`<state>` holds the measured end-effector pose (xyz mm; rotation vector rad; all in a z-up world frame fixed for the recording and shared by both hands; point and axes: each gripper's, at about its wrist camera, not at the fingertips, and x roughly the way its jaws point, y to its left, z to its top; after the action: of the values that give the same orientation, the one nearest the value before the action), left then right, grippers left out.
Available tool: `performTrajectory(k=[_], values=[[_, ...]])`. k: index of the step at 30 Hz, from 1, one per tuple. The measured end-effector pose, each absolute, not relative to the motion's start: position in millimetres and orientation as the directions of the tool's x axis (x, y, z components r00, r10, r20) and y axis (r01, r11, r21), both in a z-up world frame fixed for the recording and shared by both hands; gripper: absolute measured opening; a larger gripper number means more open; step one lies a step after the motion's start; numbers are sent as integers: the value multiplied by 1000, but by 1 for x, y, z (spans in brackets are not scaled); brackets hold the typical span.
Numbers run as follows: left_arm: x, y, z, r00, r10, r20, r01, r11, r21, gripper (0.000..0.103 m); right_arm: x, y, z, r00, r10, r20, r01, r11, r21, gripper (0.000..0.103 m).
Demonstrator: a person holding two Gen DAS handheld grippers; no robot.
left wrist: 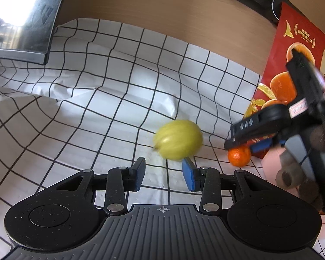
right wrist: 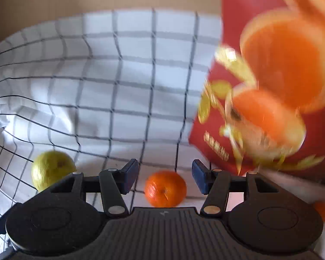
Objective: Organize fruits
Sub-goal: 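Grasp the small mandarin with the right gripper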
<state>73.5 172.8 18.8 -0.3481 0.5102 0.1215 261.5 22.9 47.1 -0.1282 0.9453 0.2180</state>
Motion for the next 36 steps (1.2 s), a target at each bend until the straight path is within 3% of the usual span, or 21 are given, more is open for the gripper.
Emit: performTrajectory(k=[6,12,18,23,32,36], values=[[74,172,19,867,26,-498,-197,936,-293,42,263,30,38,551,107,-827,-257,965,-46,55],[73,173,19,867,27,-497,-198,935,-294,42,251,44,33,574,64,-817,-286,950,-127,45],[71,178,20,875,37,-483,-210,927,-309,42,212,27,49,544,167,-822,-299,954,-4,44],[58,196,20,895,26,-446,-233,879,-415,42,139,18,78,477,352,-805,-416,898,146,44],[-12,190,35,875,-40,-482,-192,886,-422,42,55,32,59,325,462,-825,-591,780,204,44],[-44,201,30,888,18,-460,-229,884,-408,42,49,46,42,297,472,-830,-632,749,199,44]])
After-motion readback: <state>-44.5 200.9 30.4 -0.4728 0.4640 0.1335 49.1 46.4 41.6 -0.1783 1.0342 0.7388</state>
